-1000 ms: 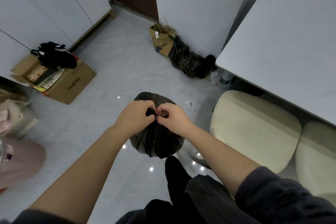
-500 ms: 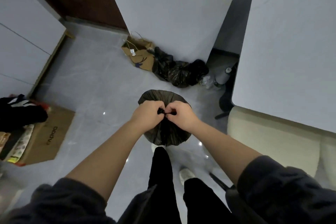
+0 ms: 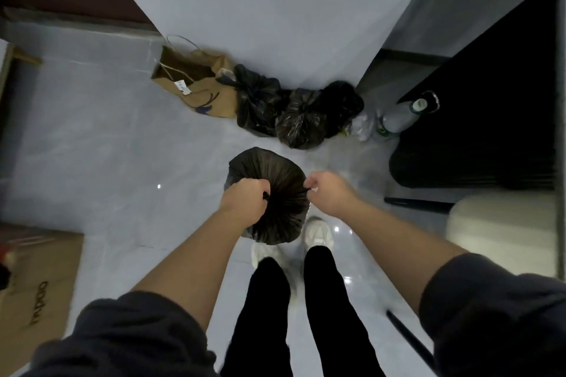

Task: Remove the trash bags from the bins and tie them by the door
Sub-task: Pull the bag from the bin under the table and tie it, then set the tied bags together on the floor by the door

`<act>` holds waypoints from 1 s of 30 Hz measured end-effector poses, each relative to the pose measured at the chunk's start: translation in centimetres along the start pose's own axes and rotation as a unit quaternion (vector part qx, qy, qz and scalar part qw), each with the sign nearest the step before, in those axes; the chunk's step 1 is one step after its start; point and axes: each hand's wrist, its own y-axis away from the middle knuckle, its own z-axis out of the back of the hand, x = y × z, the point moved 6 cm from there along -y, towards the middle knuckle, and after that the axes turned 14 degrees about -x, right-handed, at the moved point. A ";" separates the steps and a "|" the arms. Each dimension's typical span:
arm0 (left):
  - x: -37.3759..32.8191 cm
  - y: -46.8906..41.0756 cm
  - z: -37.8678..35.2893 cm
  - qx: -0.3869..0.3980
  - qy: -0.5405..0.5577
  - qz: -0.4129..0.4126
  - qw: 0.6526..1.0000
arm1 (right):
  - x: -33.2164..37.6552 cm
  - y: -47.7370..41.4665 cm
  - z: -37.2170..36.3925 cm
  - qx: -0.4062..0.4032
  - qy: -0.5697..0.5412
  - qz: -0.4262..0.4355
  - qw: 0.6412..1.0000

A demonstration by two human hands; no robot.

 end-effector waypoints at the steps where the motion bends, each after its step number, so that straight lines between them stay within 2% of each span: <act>1: 1.0 -2.0 -1.2 0.005 -0.016 -0.005 1.000 | -0.6 -2.0 -0.9 -0.001 0.013 -0.003 1.000; 5: 4.6 -8.7 -5.3 0.032 -0.081 -0.018 0.996 | -2.0 -8.8 -5.0 0.017 0.074 0.017 0.997; 9: 7.1 -14.0 -8.9 0.046 -0.096 -0.037 0.994 | -2.7 -14.7 -8.0 0.015 0.105 0.013 0.994; 15: 9.5 -20.0 -13.2 0.065 -0.120 -0.060 0.989 | -3.3 -22.1 -10.9 -0.022 0.066 -0.018 0.997; 19: 10.4 -23.7 -14.5 0.037 -0.105 -0.063 0.992 | -4.4 -26.8 -10.2 -0.085 0.036 -0.051 0.994; 22: 10.2 -26.0 -15.5 0.005 -0.065 -0.064 0.996 | -4.9 -29.9 -8.8 -0.126 0.028 -0.037 0.991; 26: 9.4 -27.8 -17.5 0.004 -0.035 -0.063 0.997 | -5.2 -34.0 -7.9 -0.119 0.065 -0.002 0.991; 30: 9.6 -28.7 -19.2 0.013 -0.018 -0.051 0.998 | -5.7 -36.8 -8.4 -0.101 0.147 0.015 0.984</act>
